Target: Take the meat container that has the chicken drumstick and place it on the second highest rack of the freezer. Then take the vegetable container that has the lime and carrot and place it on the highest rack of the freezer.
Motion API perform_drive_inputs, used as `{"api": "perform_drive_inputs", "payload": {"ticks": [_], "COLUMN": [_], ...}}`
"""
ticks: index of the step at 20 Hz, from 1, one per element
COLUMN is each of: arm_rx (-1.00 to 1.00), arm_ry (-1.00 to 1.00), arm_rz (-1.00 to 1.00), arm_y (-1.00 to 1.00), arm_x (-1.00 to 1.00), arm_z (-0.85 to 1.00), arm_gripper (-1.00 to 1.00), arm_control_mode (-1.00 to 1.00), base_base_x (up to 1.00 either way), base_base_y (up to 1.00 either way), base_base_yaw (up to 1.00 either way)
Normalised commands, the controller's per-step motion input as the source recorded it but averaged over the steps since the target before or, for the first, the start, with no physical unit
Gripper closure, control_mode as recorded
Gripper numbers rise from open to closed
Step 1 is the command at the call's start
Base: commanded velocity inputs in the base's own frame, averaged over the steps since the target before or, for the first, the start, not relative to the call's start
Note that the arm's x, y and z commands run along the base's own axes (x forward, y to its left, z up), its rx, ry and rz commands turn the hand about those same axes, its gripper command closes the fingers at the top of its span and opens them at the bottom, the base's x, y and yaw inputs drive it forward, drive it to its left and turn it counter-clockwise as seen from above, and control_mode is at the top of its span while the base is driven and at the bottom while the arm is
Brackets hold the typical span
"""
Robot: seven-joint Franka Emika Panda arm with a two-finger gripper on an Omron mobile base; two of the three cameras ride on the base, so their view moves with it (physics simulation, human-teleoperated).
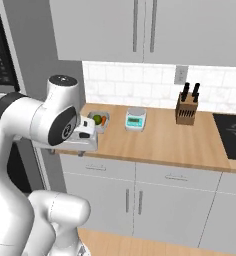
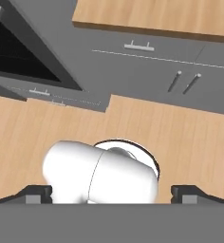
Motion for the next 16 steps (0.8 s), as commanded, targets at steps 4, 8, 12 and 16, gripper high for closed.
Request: {"api": "perform_drive_inputs", "payload": {"ticks": [4, 8, 12, 16], "arm_rx": [0.08, 0.37, 0.22, 0.05], "arm_ry": [0.04, 0.09, 0.35, 0.43], "arm_rz": [-0.13, -0.46, -0.34, -0.34], "arm_y": [-0.01, 0.03, 0.00, 0.09], "arm_x": [0.53, 0.81, 0.82, 0.89], "arm_z": [-0.03, -0.01, 0.02, 0.00], "arm_gripper": [-1.00, -1.00, -1.00, -1.00], "arm_control_mode": [-1.00, -1.00, -1.00, -1.00], "base_base_x": [0.00, 0.00, 0.00, 0.00], "base_base_y": [0.00, 0.00, 0.00, 0.00], "base_base_yaw": [0.00, 0.00, 0.00, 0.00]}}
